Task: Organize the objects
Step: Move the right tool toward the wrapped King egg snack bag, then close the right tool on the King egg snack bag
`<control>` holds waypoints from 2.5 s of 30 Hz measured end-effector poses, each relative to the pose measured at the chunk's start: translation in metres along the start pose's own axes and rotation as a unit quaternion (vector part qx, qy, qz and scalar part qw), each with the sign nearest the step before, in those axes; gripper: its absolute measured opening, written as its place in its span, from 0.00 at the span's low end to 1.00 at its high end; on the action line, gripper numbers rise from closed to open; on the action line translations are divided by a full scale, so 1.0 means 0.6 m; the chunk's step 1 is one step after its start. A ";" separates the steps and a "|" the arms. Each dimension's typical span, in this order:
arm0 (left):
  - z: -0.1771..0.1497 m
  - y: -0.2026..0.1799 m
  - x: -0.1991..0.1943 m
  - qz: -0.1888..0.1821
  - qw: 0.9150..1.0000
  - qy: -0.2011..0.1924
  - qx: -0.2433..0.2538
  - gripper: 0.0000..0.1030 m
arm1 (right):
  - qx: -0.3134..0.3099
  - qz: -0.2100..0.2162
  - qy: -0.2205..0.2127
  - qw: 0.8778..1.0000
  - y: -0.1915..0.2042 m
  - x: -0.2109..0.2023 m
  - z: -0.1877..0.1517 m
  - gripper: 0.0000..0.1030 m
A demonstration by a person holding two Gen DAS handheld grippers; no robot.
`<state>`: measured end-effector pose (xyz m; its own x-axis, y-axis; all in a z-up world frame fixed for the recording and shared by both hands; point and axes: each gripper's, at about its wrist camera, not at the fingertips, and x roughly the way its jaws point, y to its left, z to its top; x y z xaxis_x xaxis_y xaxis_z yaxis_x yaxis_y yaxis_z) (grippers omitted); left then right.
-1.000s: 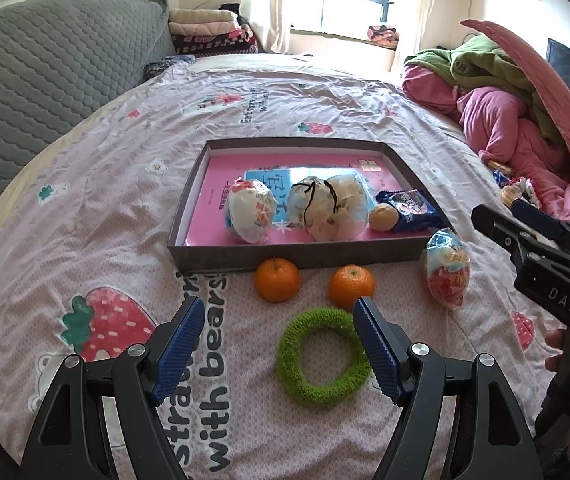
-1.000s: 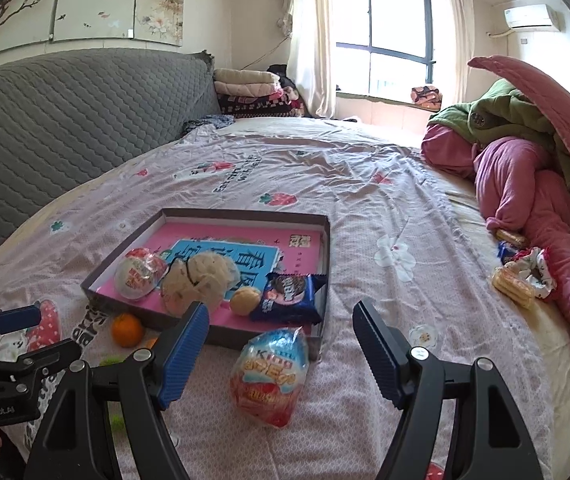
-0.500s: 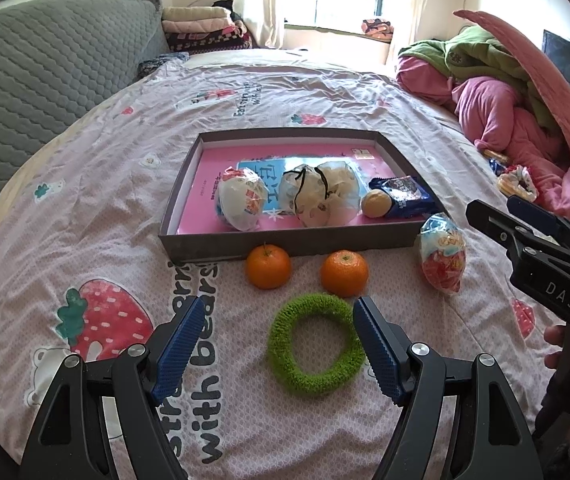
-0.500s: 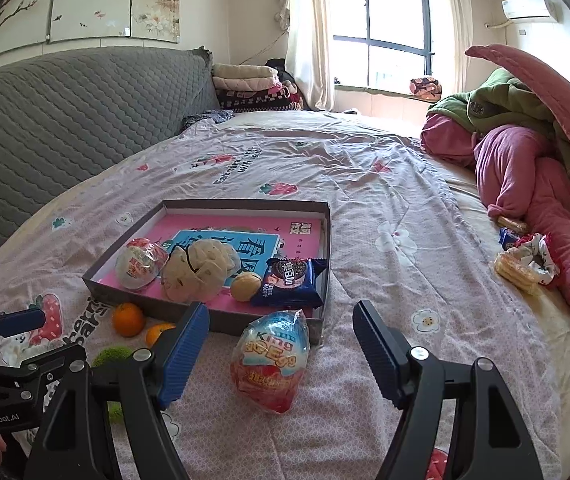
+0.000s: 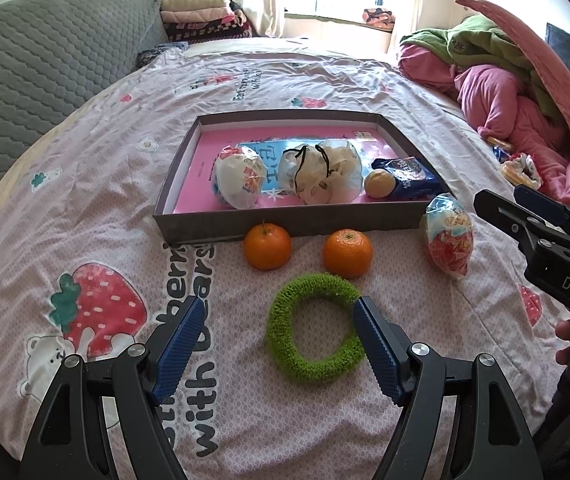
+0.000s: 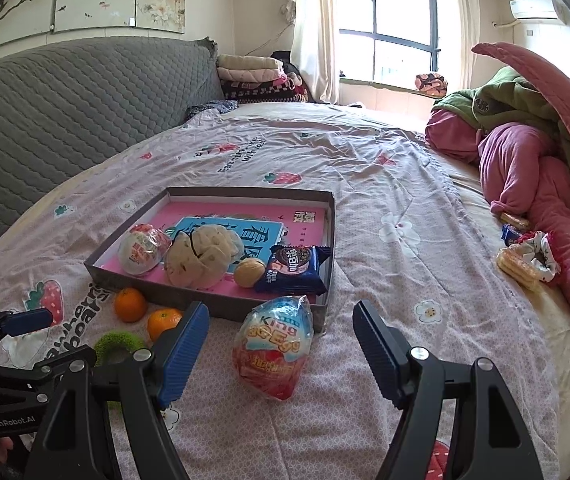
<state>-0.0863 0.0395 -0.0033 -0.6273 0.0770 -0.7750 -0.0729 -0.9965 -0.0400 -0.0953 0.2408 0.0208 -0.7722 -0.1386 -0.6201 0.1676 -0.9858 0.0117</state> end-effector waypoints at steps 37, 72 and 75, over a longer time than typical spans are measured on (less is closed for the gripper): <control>-0.034 0.011 0.040 -0.007 0.999 0.036 -0.013 0.75 | 0.010 -0.012 0.051 0.999 -0.004 0.046 -0.029 0.72; -0.039 0.028 0.070 -0.001 0.999 0.023 -0.039 0.75 | 0.027 -0.013 0.089 0.996 0.000 0.099 -0.036 0.72; -0.039 0.030 0.073 0.002 0.999 0.022 -0.038 0.75 | 0.035 -0.002 0.095 0.995 -0.001 0.102 -0.038 0.72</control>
<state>-0.0968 0.0244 -0.0526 -0.5923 0.0733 -0.8024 -0.0108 -0.9965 -0.0831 -0.1286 0.2353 -0.0348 -0.6417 -0.1200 -0.7575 0.1166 -0.9915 0.0583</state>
